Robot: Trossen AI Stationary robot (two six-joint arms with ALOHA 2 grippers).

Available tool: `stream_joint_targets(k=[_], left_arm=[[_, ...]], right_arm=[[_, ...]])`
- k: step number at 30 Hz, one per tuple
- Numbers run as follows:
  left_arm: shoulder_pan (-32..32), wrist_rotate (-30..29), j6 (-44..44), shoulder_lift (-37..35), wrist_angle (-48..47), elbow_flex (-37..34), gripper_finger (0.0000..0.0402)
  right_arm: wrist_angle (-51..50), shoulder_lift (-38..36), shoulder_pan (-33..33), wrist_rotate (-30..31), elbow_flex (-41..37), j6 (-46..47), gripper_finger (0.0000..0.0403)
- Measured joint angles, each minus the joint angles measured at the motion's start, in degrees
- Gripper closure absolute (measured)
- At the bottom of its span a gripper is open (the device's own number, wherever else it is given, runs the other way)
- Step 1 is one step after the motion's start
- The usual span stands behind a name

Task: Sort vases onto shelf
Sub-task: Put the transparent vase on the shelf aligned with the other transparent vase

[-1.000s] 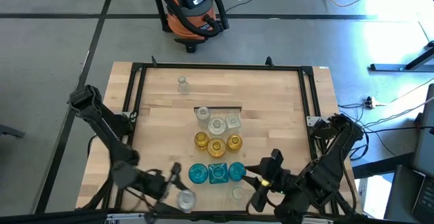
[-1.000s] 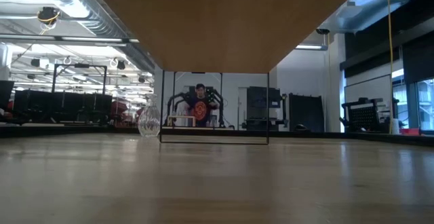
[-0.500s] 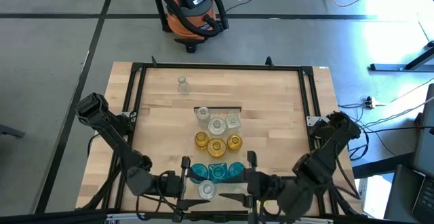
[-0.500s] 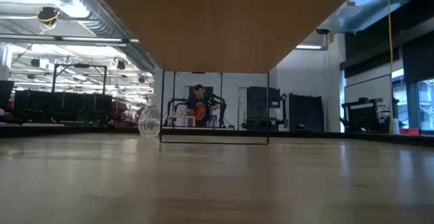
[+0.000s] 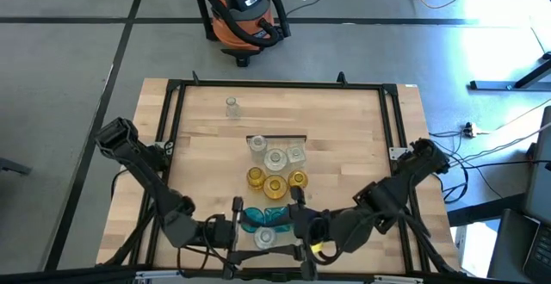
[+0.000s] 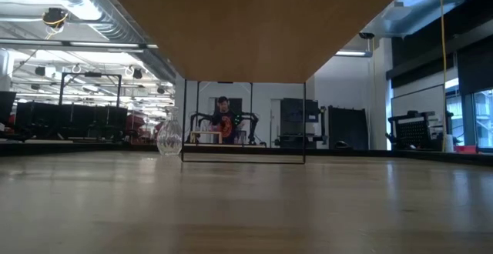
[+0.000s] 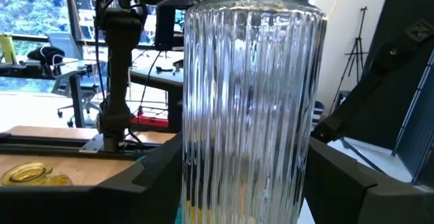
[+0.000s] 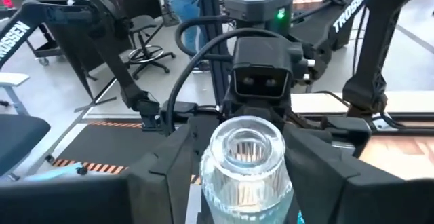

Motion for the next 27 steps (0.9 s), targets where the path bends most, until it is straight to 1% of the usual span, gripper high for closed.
stream_joint_targets(k=[2, 4, 6, 9, 10, 13, 24, 27], left_arm=[[0.32, 0.07, -0.01, 0.00, 0.03, -0.02, 0.0167], [0.50, 0.26, -0.06, 0.00, -0.02, -0.02, 0.0167], [0.54, 0.73, -0.13, 0.00, -0.09, -0.02, 0.0167], [0.70, 1.23, 0.19, 0.00, -0.19, -0.02, 0.0167], [0.70, 1.41, 0.20, 0.00, -0.25, -0.04, 0.0167], [0.66, 1.70, 0.23, 0.00, -0.33, -0.06, 0.0167], [0.66, 1.19, 0.20, -0.01, 0.16, -0.13, 0.0167], [0.44, 0.27, -0.30, -0.32, 0.24, -0.15, 0.0141]], right_arm=[[-0.23, 0.00, -0.11, -0.37, 0.00, -0.42, 0.0220], [-0.50, 0.00, -0.29, -0.76, 0.00, -0.67, 0.0236], [-0.67, 0.00, -0.29, -1.07, 0.00, -0.79, 0.0263], [-0.66, 0.35, -0.87, -1.32, 0.04, -0.90, 0.0321], [-0.89, 0.37, -0.94, -2.29, 0.04, -0.88, 0.0327], [-0.34, 1.08, -1.42, -4.02, 0.14, -0.72, 0.0327], [-0.39, 1.23, -1.34, -3.15, 0.15, -0.59, 0.0327], [-0.40, 1.25, -1.34, -3.15, 0.13, -0.61, 0.0327]])
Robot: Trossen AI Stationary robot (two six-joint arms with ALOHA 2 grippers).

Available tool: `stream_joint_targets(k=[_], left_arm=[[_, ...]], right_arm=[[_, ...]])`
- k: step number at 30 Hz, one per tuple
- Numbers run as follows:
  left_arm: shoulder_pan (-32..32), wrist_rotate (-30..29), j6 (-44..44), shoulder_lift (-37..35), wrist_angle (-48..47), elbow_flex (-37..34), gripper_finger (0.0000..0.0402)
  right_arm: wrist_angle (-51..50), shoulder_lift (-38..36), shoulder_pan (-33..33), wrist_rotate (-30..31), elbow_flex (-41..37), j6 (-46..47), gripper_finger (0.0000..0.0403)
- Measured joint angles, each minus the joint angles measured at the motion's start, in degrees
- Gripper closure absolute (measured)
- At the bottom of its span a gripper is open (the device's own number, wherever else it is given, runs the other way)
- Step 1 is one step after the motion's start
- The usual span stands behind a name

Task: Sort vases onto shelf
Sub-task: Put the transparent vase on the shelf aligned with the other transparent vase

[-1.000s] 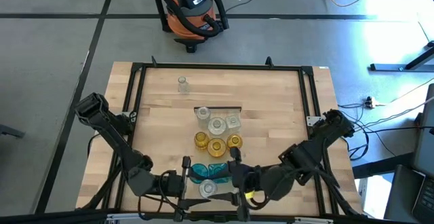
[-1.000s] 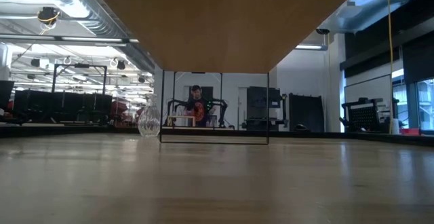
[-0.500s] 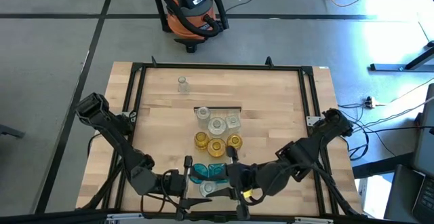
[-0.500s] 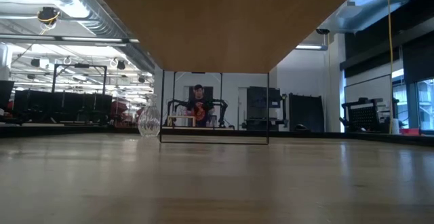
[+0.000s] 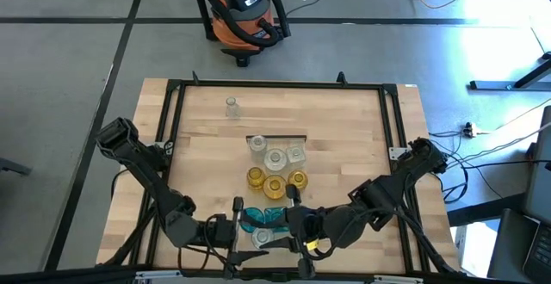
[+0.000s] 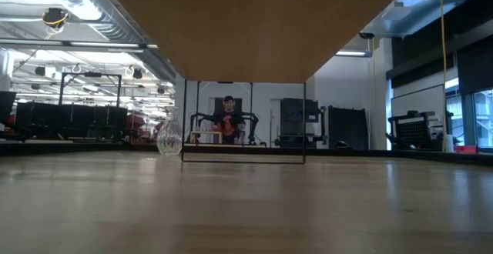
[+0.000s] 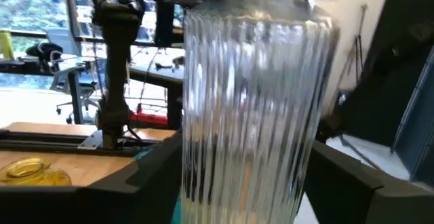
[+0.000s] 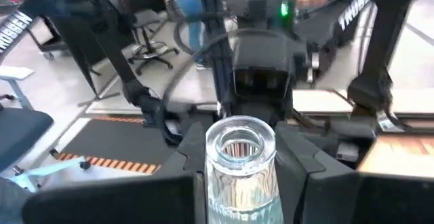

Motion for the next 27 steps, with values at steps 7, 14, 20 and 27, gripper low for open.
stream_joint_targets(k=[7, 14, 20, 27], left_arm=[[-0.11, -1.62, -0.13, -0.86, 2.57, 0.15, 0.0111], [-1.00, -1.76, 0.13, -0.76, 2.90, 0.15, 0.0123], [-2.22, -1.36, 0.89, -0.66, 4.83, 0.13, 0.0127], [-3.26, -1.59, 2.39, -0.64, 7.07, 0.13, 0.0127]], right_arm=[[-2.14, 0.59, 0.03, 0.26, -0.40, 0.85, 0.0327], [-1.68, 0.50, 0.44, 0.32, -0.31, 1.70, 0.0327], [-0.43, 0.26, 0.73, -2.52, -0.26, 3.88, 0.0392], [-0.66, 0.13, 1.45, -3.55, -0.17, 5.49, 0.0398]])
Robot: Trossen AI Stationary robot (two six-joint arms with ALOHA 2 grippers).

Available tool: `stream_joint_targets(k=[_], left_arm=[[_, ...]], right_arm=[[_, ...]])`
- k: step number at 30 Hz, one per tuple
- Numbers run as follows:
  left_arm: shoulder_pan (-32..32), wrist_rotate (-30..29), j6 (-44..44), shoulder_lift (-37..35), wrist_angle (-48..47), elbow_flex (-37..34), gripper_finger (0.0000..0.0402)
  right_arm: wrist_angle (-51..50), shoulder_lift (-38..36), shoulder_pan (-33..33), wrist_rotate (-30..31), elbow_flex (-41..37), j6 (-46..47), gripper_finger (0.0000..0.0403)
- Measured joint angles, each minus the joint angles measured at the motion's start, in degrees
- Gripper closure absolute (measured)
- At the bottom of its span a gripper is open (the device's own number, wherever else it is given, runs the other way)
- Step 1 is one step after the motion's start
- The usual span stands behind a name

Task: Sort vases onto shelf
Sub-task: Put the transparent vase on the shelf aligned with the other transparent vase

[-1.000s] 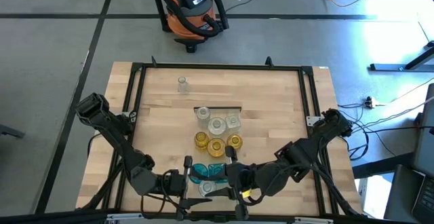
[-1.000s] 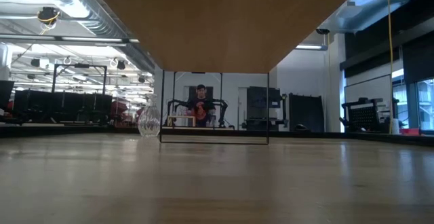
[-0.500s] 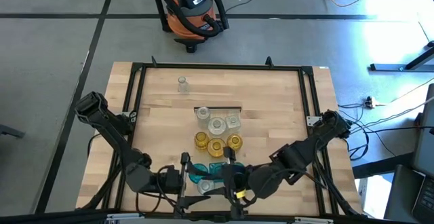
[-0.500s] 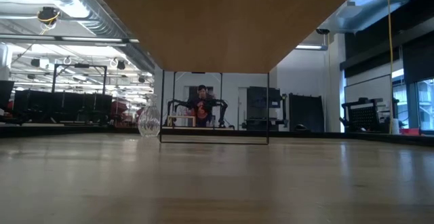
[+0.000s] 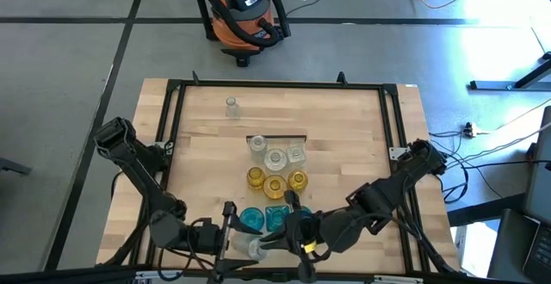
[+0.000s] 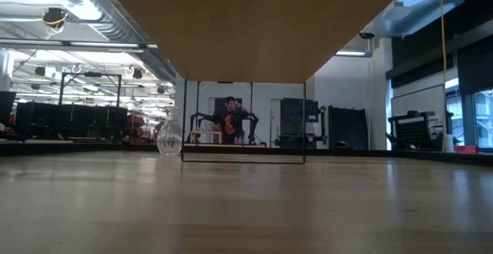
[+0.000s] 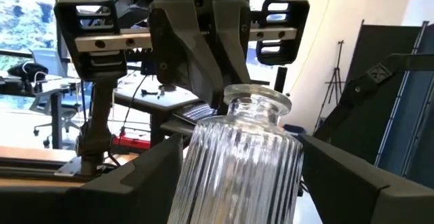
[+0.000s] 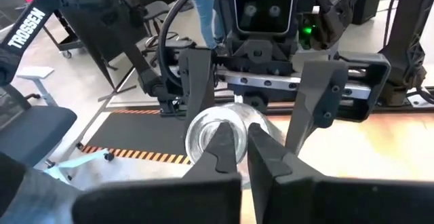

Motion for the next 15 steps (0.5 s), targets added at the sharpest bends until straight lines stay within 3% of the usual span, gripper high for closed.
stream_joint_targets(k=[9, 15], left_arm=[[0.15, -0.21, 0.91, 0.00, 0.08, -0.02, 0.0131], [0.38, -0.38, 1.09, 0.00, 0.02, -0.02, 0.0158]], right_arm=[[-0.23, 0.00, 0.04, -0.01, 0.00, 0.00, 0.0401], [-0.35, 0.00, 0.04, 0.01, 0.00, 0.04, 0.0402]])
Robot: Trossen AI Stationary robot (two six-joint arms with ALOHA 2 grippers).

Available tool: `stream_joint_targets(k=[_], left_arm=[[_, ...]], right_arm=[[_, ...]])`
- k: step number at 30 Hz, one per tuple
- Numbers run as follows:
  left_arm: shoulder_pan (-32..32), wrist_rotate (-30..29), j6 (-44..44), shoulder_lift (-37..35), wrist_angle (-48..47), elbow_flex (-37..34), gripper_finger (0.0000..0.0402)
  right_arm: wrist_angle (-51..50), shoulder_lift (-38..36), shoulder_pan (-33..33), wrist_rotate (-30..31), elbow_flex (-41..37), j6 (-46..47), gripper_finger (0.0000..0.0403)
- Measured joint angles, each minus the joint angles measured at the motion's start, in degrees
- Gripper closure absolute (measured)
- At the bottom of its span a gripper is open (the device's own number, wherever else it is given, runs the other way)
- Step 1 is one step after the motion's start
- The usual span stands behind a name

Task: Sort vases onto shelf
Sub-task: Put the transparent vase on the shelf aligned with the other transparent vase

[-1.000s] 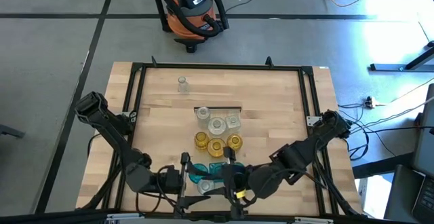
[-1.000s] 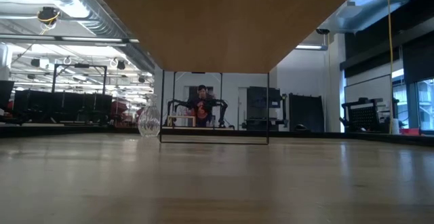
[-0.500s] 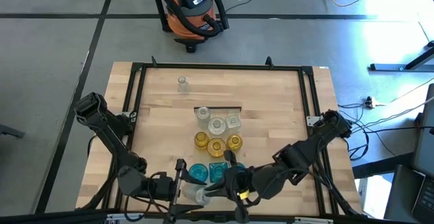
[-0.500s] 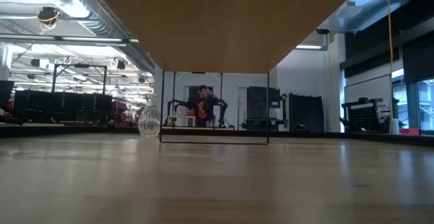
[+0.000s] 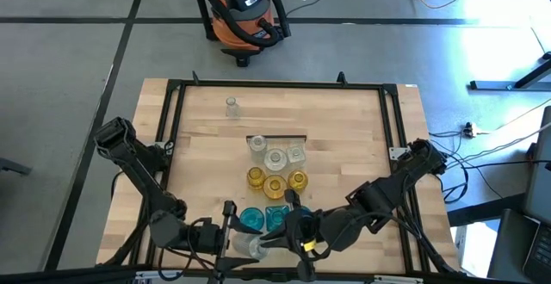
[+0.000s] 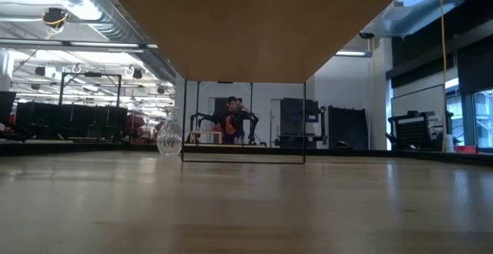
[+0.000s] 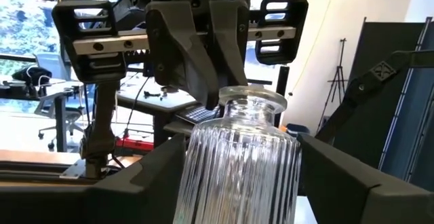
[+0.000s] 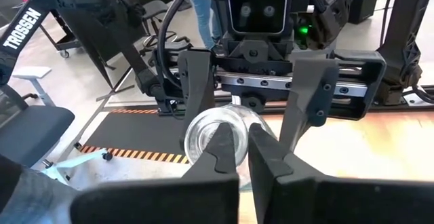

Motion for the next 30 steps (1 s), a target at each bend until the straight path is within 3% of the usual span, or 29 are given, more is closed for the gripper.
stream_joint_targets(k=[20, 30], left_arm=[[1.53, -0.24, -0.02, 0.00, -0.55, 0.00, 0.0165], [1.63, 0.07, -0.77, 0.15, -1.05, -0.15, 0.0165]], right_arm=[[-1.38, -0.07, -0.02, 2.18, 0.07, 0.03, 0.0403], [-5.00, -0.07, -0.02, -0.48, 0.17, 4.55, 0.0403]])
